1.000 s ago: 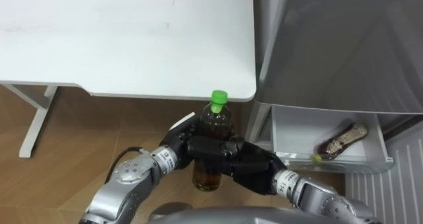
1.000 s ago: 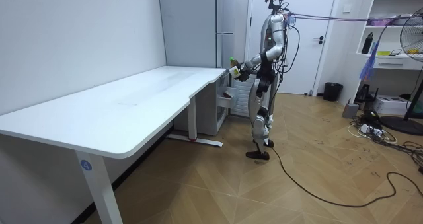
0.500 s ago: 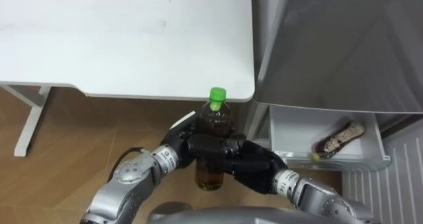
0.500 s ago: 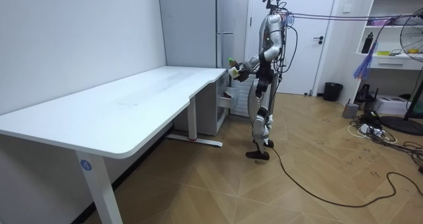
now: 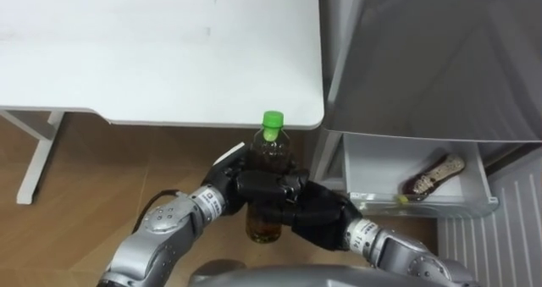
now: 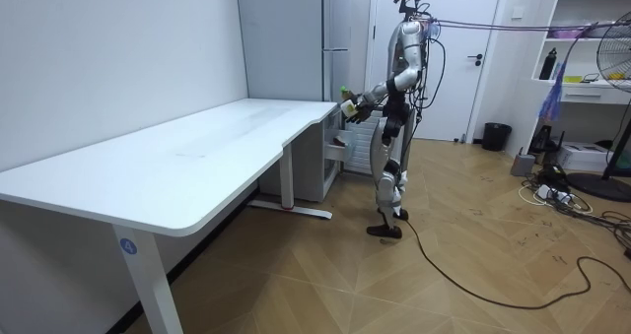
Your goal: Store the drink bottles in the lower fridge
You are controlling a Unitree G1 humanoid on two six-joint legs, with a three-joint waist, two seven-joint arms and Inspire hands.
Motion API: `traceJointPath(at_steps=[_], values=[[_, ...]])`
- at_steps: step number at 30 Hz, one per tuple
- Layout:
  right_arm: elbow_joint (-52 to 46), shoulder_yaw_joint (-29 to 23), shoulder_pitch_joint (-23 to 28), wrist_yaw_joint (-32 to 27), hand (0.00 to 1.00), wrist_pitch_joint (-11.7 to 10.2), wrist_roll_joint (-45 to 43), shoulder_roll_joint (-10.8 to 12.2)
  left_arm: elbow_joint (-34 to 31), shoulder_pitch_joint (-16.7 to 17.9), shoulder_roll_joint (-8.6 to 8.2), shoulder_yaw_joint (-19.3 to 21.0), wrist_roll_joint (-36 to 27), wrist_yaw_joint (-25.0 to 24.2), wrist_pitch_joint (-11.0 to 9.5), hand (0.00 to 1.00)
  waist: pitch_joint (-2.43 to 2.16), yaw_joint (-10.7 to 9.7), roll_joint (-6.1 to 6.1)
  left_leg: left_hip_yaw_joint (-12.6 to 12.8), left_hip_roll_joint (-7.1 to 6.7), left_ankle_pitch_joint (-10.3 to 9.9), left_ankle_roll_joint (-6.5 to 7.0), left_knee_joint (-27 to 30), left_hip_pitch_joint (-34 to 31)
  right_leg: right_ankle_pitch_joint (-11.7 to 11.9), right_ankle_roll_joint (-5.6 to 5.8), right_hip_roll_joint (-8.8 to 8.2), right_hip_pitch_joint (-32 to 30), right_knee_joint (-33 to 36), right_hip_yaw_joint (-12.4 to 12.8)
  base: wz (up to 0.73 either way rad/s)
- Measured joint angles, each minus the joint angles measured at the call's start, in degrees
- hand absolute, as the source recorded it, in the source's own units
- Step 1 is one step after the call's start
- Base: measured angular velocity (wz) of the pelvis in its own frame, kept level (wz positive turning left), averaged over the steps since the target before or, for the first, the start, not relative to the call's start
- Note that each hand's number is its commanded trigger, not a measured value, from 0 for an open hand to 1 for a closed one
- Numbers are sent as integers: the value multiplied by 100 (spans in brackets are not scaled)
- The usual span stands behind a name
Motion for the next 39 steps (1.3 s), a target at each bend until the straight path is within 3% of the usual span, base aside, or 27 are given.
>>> traceJointPath(at_steps=[13,21,39], values=[[2,-224,-6,453,0,-80,-20,1,-435,-23,2,63,21,86,131,100,7,-97,16,0,-2,-1,0,0,-8,0,0,10,-8,-4,74,0],[2,-226,-13,460,0,-144,-8,3,-573,-24,2,-16,19,251,179,100,-13,-194,81,4,-3,-1,0,-3,-10,2,2,8,-43,-5,67,0],[23,-208,23,513,0,-574,-18,33,-1041,-67,-13,-193,178,386,179,100,-5,-220,75,1,4,-1,1,13,5,3,2,5,-52,-5,59,0]])
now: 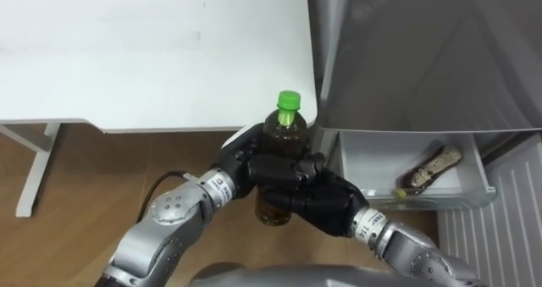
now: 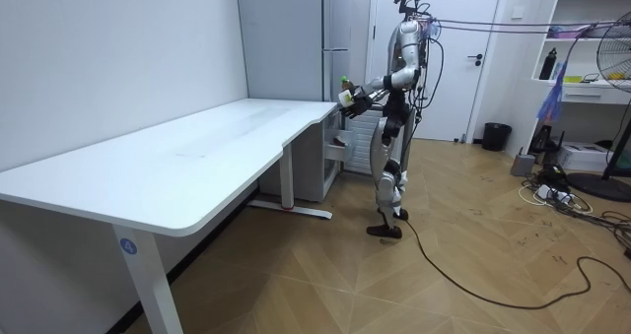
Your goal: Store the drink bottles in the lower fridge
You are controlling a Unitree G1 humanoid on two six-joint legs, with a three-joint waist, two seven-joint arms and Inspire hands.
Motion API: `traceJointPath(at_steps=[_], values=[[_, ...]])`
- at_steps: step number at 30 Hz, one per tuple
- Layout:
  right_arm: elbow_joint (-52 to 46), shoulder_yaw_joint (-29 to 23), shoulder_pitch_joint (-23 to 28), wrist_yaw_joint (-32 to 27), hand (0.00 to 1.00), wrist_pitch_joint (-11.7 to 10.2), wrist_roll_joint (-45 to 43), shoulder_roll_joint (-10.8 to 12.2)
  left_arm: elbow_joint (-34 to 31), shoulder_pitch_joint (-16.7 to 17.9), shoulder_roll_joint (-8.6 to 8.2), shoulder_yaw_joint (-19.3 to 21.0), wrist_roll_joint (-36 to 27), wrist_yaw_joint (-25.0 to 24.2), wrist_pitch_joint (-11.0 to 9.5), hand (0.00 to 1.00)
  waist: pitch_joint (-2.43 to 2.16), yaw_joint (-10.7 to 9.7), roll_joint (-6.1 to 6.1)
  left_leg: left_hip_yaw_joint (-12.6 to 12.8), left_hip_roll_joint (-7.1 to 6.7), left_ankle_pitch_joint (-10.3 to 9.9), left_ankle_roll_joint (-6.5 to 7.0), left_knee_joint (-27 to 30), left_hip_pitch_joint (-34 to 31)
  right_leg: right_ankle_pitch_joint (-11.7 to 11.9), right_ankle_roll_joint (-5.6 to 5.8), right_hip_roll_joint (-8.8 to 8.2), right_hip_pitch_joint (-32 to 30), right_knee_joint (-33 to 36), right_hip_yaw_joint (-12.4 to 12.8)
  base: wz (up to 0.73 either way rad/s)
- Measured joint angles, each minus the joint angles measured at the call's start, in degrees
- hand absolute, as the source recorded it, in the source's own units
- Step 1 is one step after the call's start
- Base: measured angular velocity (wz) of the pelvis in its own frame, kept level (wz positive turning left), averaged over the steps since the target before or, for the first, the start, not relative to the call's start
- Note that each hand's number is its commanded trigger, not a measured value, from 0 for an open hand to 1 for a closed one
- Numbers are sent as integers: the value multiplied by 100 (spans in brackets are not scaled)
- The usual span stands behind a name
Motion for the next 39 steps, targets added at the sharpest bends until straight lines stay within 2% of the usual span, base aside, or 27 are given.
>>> traceJointPath(at_steps=[4,8,15,23,27,29,32,34,39], values=[[24,0,-2,7,0,-5,1,6,-1,-7,-3,-5,4,8,0,100,5,-1,-35,13,18,-3,0,44,-62,2,-4,0,-28,16,-3,0],[281,45,-6,21,0,13,-6,156,-3,-67,-62,-83,3,208,0,100,12,8,-62,15,33,-9,6,75,-76,8,-1,-1,-47,18,1,0],[450,394,-22,71,0,18,-5,162,-160,-230,-161,-138,0,347,-5,100,10,34,-49,20,41,-10,8,96,-107,16,2,-3,-86,76,7,-1],[532,477,2,372,0,26,-35,155,-342,-255,-201,-122,-8,380,-33,100,39,42,22,30,55,-11,7,84,-43,19,-3,16,-75,87,75,-1],[637,623,8,616,0,147,-183,213,-614,-255,-249,-116,-10,379,-72,100,40,54,24,36,69,-14,2,81,-47,23,-9,30,-81,87,85,0],[641,666,9,738,0,243,-386,237,-687,-262,-318,-120,-13,353,-183,100,40,33,23,37,69,-14,1,86,-47,23,-10,31,-82,86,84,0],[640,664,7,815,0,274,-552,275,-686,-264,-395,-127,-13,320,-213,100,48,37,9,48,69,-13,1,92,-47,23,-10,30,-80,86,83,0],[639,664,6,879,0,285,-549,291,-681,-263,-395,-144,-14,300,-213,100,56,42,-4,105,76,-13,1,91,-47,22,-10,30,-93,86,97,-6],[625,662,-69,966,0,480,-548,330,-548,-263,-387,-300,-13,149,-212,100,60,38,-21,138,76,-18,6,107,-86,22,-10,28,-99,70,136,-4]])
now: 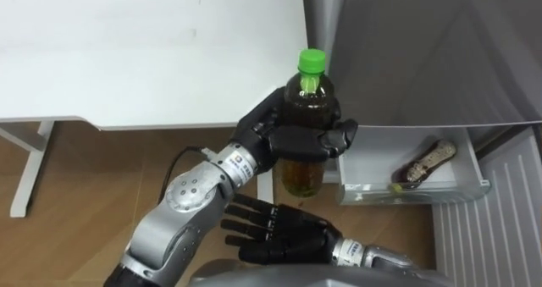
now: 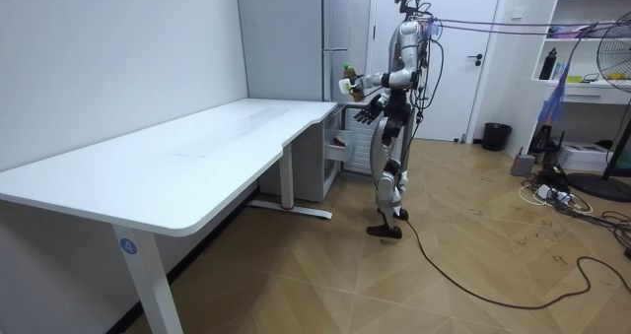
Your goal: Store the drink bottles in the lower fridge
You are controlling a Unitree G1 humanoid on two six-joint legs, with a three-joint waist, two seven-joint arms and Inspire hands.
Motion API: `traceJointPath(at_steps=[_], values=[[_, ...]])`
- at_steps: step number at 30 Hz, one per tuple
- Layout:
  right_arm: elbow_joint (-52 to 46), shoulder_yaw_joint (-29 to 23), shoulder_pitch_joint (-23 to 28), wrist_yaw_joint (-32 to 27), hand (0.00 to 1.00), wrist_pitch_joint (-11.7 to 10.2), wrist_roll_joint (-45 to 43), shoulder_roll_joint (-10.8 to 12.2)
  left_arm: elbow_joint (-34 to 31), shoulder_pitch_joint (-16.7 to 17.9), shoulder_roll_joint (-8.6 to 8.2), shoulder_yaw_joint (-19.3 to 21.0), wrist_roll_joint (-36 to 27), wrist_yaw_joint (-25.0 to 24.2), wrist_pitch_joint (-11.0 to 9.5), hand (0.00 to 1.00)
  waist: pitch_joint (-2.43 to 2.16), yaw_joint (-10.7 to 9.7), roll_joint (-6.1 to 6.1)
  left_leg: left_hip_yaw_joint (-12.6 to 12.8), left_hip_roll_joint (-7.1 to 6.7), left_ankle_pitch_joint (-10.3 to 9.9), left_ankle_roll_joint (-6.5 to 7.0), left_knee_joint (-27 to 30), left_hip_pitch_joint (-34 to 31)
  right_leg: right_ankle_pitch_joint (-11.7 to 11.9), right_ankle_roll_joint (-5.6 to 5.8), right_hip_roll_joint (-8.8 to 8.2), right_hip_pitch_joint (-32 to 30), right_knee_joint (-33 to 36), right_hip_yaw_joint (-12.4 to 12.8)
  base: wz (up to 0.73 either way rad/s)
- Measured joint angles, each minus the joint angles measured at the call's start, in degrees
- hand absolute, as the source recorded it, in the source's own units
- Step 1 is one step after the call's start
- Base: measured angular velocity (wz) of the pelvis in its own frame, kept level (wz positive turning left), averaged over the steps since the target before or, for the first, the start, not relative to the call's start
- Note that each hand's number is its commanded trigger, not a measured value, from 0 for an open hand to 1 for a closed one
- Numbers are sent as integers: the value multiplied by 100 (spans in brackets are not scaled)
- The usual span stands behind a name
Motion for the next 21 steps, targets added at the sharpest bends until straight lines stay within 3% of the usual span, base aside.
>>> traceJointPath(at_steps=[3,8,21], values=[[-7,-3,-28,120,0,137,1,54,262,1,0,-176,5,-204,17,100,-8,-6,11,4,4,-11,2,31,-32,0,0,0,-45,0,-11,0],[-89,-1,32,161,0,372,-5,-12,354,11,156,-253,2,-400,64,100,-35,-24,61,-14,4,-18,2,30,-70,-3,2,-25,-82,-4,-29,0],[-145,-12,51,161,0,407,-253,-133,354,48,350,-242,-83,-475,11,100,-40,-35,99,6,2,-17,2,38,-102,-3,2,-4,-78,7,4,0]])
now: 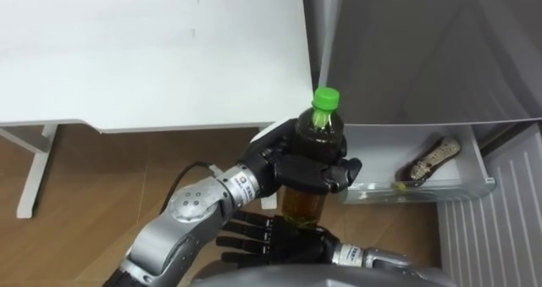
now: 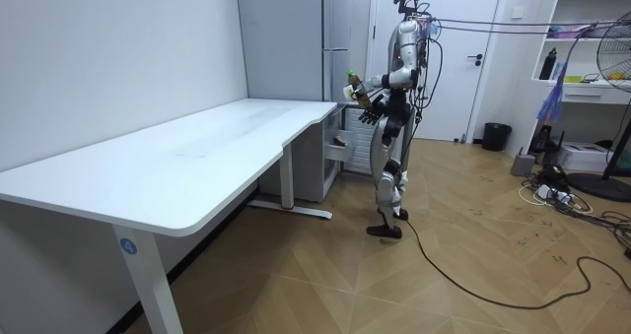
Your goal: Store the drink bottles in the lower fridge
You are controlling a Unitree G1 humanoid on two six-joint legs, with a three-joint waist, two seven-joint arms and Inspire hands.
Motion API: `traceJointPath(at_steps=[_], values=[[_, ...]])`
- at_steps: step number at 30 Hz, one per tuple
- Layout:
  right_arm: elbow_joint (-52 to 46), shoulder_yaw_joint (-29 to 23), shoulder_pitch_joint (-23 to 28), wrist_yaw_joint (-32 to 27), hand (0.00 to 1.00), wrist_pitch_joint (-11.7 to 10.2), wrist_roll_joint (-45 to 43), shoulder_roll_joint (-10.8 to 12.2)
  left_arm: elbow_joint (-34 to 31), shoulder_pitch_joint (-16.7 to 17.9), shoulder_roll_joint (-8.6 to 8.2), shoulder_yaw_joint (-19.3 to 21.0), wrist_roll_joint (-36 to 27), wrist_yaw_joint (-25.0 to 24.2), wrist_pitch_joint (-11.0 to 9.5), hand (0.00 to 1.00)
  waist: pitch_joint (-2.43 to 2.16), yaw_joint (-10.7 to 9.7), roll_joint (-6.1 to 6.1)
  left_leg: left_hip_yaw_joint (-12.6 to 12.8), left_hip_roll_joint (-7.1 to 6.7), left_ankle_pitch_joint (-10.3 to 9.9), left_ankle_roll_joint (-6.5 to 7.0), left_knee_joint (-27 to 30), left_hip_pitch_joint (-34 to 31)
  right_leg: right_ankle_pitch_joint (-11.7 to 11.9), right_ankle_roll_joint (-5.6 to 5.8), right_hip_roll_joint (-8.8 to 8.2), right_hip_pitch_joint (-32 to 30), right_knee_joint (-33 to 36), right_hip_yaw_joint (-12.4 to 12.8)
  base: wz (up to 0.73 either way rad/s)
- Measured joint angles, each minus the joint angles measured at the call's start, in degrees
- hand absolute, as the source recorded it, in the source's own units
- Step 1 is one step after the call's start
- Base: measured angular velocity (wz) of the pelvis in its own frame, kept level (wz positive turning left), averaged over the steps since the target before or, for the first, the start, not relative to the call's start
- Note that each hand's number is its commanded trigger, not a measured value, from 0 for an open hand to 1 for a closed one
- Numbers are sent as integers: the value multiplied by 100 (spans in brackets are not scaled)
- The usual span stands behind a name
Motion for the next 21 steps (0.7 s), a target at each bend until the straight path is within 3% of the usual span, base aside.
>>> traceJointPath(at_steps=[4,21], values=[[-14,-79,-1,21,0,4,-6,-58,0,3,101,60,-191,-61,0,100,6,3,-13,0,-1,0,0,18,-11,0,0,-4,-1,1,-2,0],[-15,-639,45,504,0,7,-254,-82,-1,8,110,730,-361,-80,5,100,9,31,32,9,1,-2,1,21,83,-2,1,-14,76,-42,13,0]])
